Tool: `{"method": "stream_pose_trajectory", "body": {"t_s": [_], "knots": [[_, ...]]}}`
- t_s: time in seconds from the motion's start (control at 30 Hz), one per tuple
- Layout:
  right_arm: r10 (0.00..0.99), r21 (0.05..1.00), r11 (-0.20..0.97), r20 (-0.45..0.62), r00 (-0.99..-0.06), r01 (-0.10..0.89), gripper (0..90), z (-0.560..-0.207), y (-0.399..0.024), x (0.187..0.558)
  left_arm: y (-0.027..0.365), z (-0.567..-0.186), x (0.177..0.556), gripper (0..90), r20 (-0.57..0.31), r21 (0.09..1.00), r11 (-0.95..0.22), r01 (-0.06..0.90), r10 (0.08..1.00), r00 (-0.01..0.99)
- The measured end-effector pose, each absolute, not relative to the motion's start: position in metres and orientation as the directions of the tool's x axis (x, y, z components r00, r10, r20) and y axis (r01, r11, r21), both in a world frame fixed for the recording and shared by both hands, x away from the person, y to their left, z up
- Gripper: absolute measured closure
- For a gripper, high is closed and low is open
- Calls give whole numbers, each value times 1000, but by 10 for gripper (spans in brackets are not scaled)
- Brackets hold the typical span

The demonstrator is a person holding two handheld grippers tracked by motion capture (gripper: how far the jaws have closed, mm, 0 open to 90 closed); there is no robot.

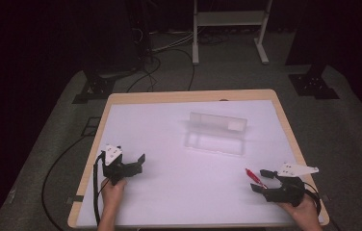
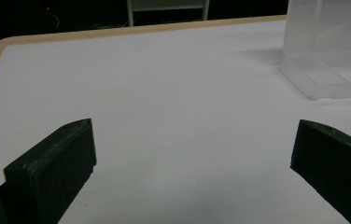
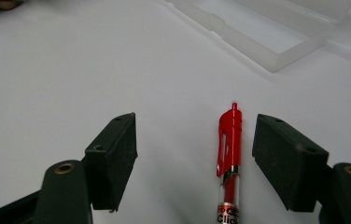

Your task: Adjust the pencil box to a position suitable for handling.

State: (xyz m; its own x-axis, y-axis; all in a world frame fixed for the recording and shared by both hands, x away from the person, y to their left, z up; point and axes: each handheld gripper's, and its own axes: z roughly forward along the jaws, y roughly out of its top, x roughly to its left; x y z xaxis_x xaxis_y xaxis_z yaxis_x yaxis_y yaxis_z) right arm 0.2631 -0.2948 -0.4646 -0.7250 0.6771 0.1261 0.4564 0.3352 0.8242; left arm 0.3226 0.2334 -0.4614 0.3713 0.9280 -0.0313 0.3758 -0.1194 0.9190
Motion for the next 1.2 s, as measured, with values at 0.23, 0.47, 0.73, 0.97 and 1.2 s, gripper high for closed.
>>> {"method": "stream_pose_trajectory", "body": {"t_s": [0.23, 0.47, 0.73, 0.97, 1.2], "knots": [[673, 838, 325, 119, -730, 437, 294, -457, -296, 262, 233, -461, 322, 0, -23, 918, -128, 376, 927, 373], [651, 835, 341, 123, -749, 433, 273, -447, -290, 264, 233, -461, 321, 0, -22, 918, -132, 374, 925, 380], [622, 832, 358, 125, -773, 423, 259, -435, -281, 273, 233, -461, 321, 0, -26, 919, -127, 374, 925, 378], [606, 823, 384, 117, -787, 419, 258, -422, -277, 284, 233, -461, 321, 0, -22, 919, -131, 373, 925, 378], [596, 816, 394, 123, -793, 423, 241, -411, -269, 297, 233, -461, 321, 0, -18, 919, -137, 370, 923, 385]]}}
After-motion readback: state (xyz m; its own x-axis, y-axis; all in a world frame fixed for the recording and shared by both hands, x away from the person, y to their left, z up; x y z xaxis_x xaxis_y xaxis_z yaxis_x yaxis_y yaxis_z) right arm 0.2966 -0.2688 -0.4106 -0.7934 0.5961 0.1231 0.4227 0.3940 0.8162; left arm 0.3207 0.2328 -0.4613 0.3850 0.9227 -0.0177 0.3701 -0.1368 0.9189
